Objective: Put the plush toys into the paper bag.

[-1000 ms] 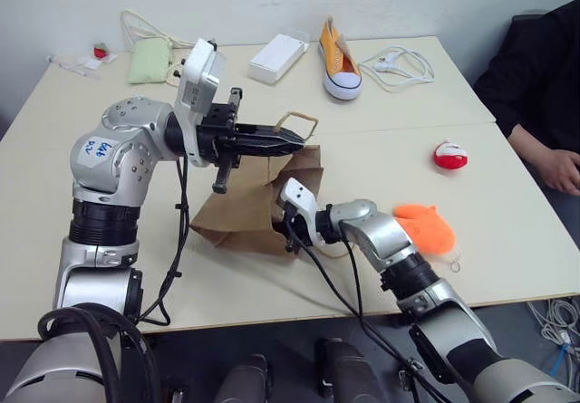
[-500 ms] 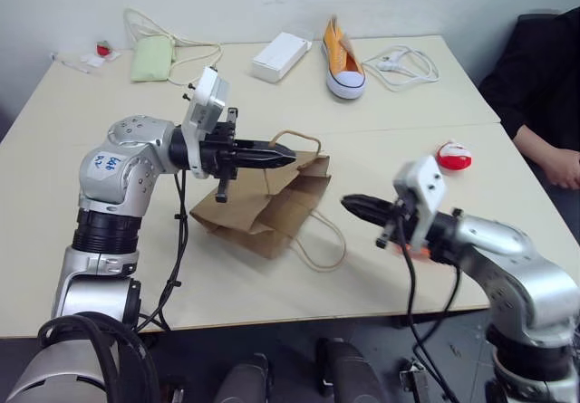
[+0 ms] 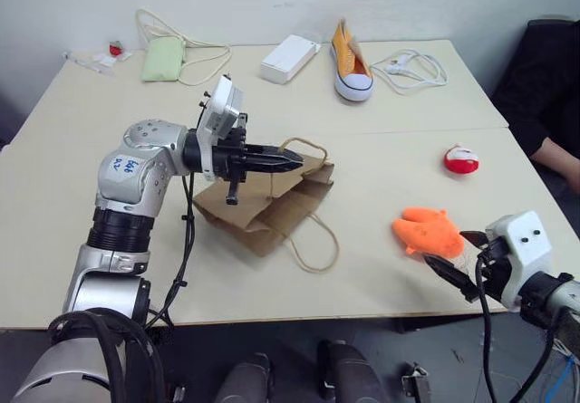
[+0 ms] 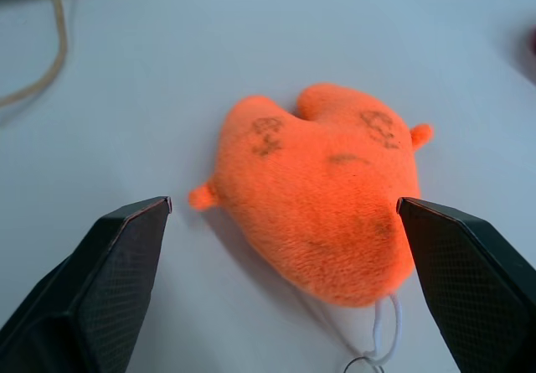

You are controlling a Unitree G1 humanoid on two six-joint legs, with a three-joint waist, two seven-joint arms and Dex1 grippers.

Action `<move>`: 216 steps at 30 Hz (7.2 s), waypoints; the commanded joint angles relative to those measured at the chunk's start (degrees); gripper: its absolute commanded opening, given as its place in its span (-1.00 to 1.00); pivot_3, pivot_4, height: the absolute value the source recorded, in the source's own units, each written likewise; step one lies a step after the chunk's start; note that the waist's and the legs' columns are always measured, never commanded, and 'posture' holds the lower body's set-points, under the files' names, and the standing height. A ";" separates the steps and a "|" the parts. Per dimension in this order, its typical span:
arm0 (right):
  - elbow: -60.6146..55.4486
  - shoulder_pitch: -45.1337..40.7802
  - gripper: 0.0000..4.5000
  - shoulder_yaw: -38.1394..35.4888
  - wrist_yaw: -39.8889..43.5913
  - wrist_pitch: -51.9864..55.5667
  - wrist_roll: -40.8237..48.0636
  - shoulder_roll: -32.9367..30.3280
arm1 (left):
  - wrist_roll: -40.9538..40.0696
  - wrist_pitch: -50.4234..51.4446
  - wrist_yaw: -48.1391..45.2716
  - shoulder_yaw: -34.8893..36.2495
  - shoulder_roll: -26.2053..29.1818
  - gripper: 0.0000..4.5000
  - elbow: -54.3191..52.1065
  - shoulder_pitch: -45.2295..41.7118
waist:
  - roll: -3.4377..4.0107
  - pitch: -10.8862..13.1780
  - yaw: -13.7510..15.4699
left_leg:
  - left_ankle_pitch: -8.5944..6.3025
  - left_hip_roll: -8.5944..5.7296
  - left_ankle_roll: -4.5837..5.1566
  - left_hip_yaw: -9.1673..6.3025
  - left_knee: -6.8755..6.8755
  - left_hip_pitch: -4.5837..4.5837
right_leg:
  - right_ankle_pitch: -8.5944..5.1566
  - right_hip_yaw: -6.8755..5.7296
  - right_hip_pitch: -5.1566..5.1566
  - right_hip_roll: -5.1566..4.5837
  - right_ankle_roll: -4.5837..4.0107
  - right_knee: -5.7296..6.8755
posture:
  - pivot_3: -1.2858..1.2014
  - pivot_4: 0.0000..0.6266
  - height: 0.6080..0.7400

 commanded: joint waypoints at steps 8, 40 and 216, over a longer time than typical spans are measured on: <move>11.79 -5.71 0.41 5.78 -4.75 -6.74 -2.99 2.24 | 0.72 -1.12 1.11 0.88 0.34 -1.00 -1.45 -1.34 | 0.00 0.00 0.00 | 0.01 -0.02 0.01 -0.02 0.00 -0.01 | 0.00 -0.01 0.00 -0.02 0.00 -0.02 | 0.03 -0.52 1.00; 36.06 -55.57 -0.89 47.29 1.75 -11.68 -8.01 14.64 | -0.27 -0.33 2.38 0.08 -1.95 -1.00 -7.03 -1.12 | 0.01 0.00 -1.60 | 0.05 -0.02 -0.03 -0.10 -0.03 -0.17 | 0.00 -0.14 -0.19 -0.02 -0.01 0.03 | 0.03 -0.52 1.00; 4.27 -37.61 0.99 13.16 1.08 29.88 13.49 14.82 | -0.91 -1.60 6.64 2.17 -2.42 -1.00 -5.33 1.36 | -0.03 -0.03 -1.93 | 0.29 -0.41 -0.05 -0.17 0.38 -0.95 | 0.03 -0.10 -1.03 -0.39 0.00 0.94 | 0.03 -0.52 1.00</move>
